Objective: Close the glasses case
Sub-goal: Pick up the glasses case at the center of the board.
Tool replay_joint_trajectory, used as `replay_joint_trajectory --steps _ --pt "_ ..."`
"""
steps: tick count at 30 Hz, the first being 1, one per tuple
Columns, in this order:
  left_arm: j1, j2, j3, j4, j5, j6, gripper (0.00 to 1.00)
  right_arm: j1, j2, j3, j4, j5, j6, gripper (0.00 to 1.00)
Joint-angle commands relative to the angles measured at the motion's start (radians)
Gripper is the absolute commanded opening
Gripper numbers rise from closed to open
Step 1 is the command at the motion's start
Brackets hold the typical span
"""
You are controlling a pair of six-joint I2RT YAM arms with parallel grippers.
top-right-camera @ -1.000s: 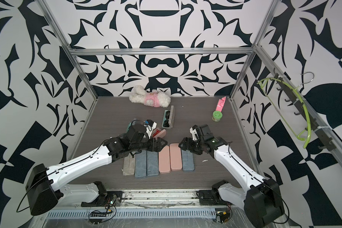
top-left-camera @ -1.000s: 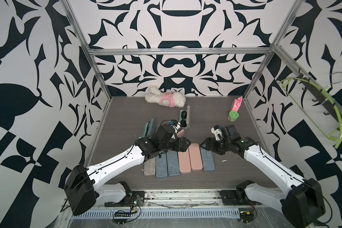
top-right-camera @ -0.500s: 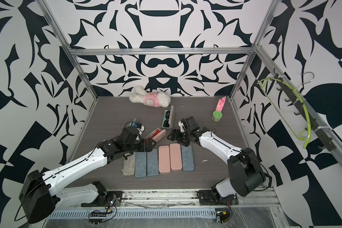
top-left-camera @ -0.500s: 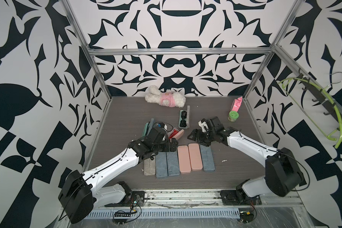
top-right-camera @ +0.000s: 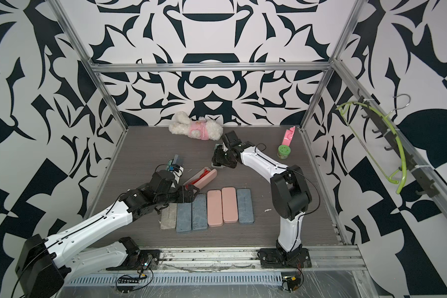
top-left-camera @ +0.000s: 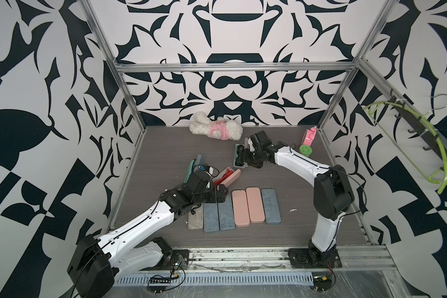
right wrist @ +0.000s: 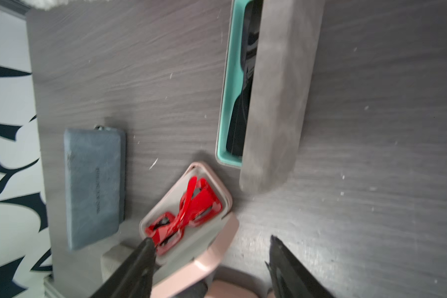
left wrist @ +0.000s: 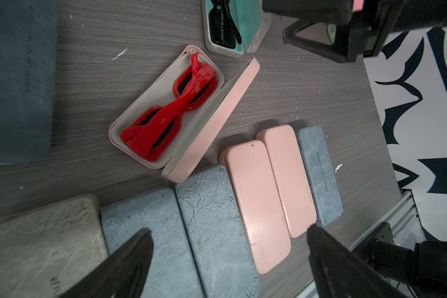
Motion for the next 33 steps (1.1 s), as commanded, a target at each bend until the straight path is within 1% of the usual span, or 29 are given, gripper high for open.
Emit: replay_joint_trajectory --steps 1,7,12,17,21,22,23,29,33 --pt "0.004 -0.02 -0.016 -0.001 0.019 0.029 1.0 -0.008 0.051 0.118 -0.116 0.075 -0.059 0.65" --pt "0.006 -0.029 -0.012 -0.032 0.026 0.041 0.99 -0.013 0.158 0.274 -0.199 0.156 -0.107 0.6" --pt "0.006 -0.036 -0.016 -0.035 0.026 0.043 1.0 -0.021 0.234 0.385 -0.272 0.203 -0.15 0.53" --pt "0.006 -0.034 -0.012 -0.046 0.03 0.043 0.99 -0.022 0.27 0.436 -0.283 0.243 -0.181 0.44" --pt "0.006 -0.037 -0.011 -0.055 0.03 0.044 0.99 -0.023 0.295 0.469 -0.293 0.251 -0.206 0.38" --pt "0.006 -0.039 -0.011 -0.055 0.031 0.044 1.0 -0.022 0.298 0.472 -0.294 0.251 -0.21 0.38" --pt "0.006 -0.04 -0.011 -0.056 0.032 0.043 0.99 -0.022 0.3 0.474 -0.293 0.29 -0.213 0.36" --pt "0.006 -0.037 -0.01 -0.065 0.034 0.044 0.99 -0.022 0.294 0.468 -0.286 0.306 -0.23 0.28" --pt "0.006 -0.039 -0.01 -0.067 0.037 0.044 1.0 -0.022 0.288 0.464 -0.286 0.32 -0.239 0.25"
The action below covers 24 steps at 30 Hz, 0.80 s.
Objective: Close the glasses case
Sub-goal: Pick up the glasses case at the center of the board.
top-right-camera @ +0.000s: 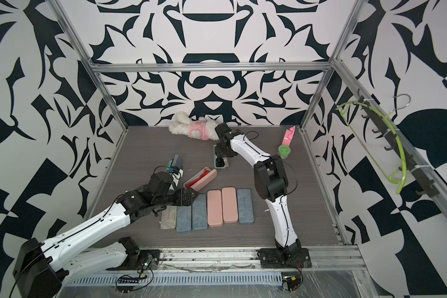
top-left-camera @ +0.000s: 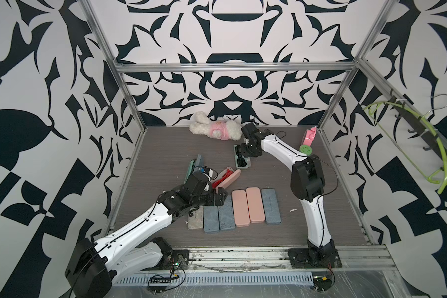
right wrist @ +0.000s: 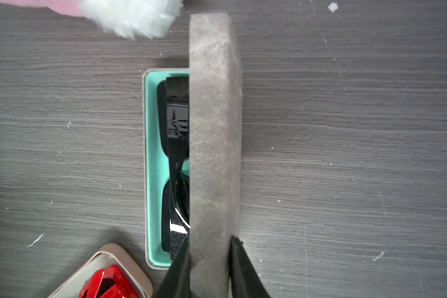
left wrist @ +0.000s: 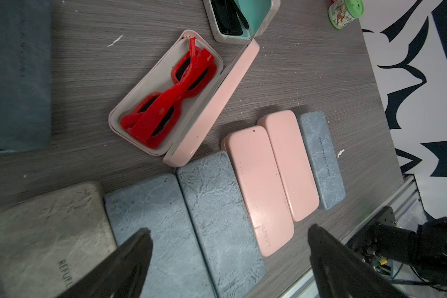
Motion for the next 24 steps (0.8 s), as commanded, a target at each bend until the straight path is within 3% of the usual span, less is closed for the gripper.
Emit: replay_joint_trajectory --steps 1,24 --pt "0.005 -0.017 -0.006 -0.018 0.014 0.016 0.99 -0.003 -0.039 0.026 -0.011 0.034 -0.02 0.24" --pt "0.005 -0.006 -0.024 -0.005 0.02 0.019 0.99 -0.003 -0.179 -0.105 0.002 0.131 -0.062 0.1"
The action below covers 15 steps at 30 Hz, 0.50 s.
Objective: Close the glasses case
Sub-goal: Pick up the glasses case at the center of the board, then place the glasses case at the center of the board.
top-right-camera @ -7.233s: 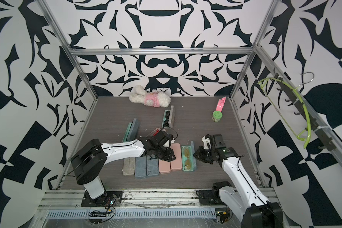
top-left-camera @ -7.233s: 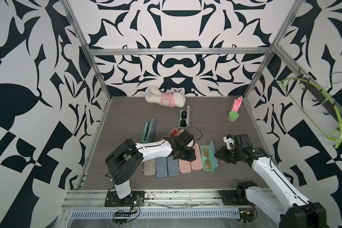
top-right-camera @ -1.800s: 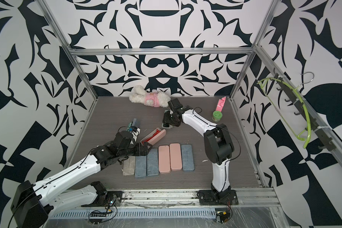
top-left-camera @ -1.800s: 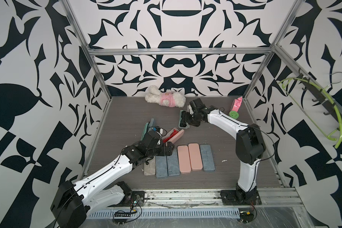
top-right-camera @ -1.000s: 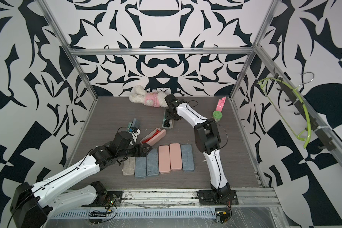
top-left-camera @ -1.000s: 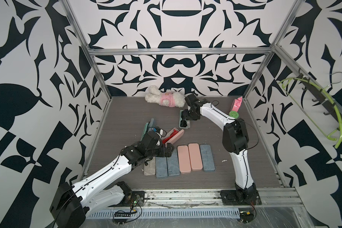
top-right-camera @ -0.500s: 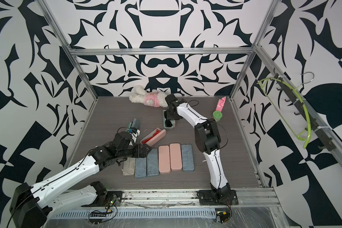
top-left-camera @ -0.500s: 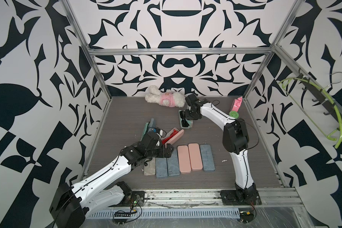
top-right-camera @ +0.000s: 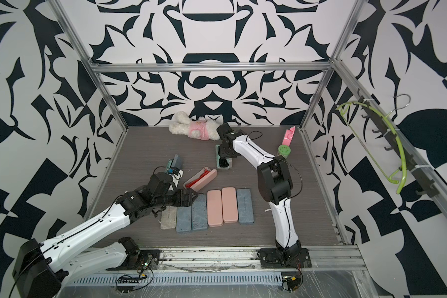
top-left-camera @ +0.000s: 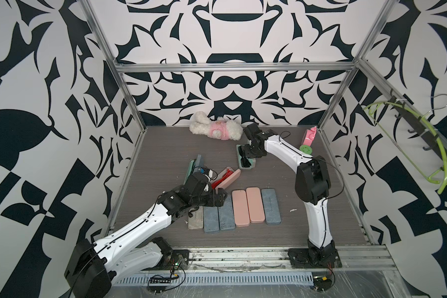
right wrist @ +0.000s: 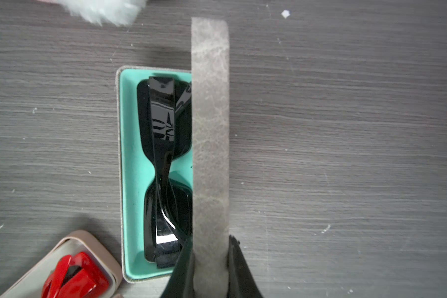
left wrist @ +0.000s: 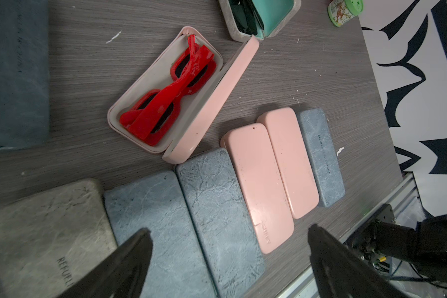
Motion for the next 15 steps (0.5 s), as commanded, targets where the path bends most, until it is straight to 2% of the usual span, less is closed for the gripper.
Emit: replay_joint_trajectory --steps 1,15 --pt "0.004 0.004 -0.013 -0.003 0.012 0.018 0.99 0.0 -0.095 -0.026 0.023 0.048 -0.024 0.1" --pt "0.004 0.013 -0.016 0.02 0.032 0.018 0.99 -0.004 -0.336 -0.252 0.022 0.179 -0.082 0.09"
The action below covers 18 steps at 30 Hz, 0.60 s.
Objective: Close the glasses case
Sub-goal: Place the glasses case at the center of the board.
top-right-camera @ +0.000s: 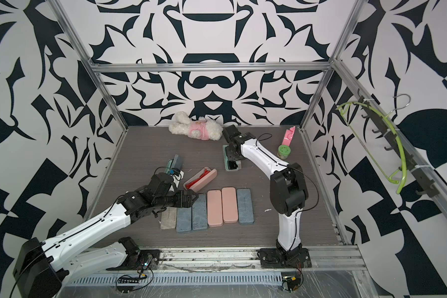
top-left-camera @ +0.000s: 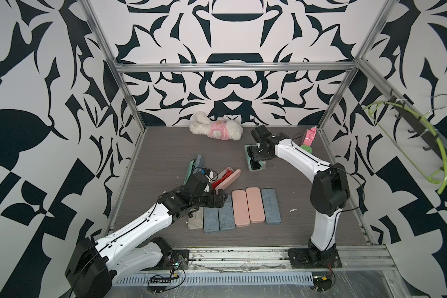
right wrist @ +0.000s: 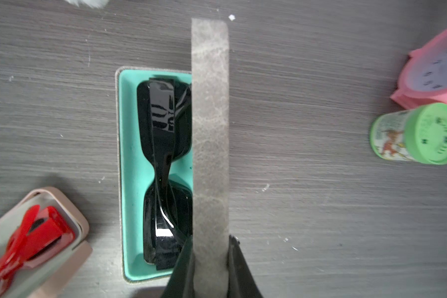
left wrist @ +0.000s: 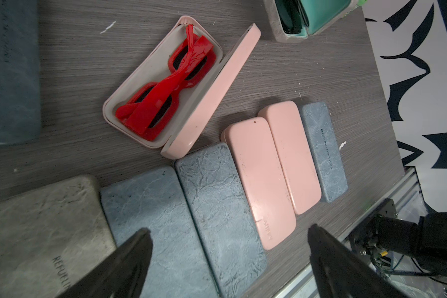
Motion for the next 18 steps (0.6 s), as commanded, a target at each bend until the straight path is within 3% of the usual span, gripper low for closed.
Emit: replay_joint_trajectory --steps 1,13,18 --pt "0.005 0.005 -0.012 0.02 0.019 0.011 0.99 -0.005 -0.116 -0.044 0.016 0.08 -0.025 0.09" --pt "0.005 0.026 -0.012 0.059 0.061 0.019 0.99 -0.012 -0.365 -0.249 -0.074 0.188 0.02 0.09" --pt "0.005 0.033 -0.017 0.081 0.086 0.02 0.99 -0.012 -0.402 -0.283 -0.161 0.216 0.066 0.08"
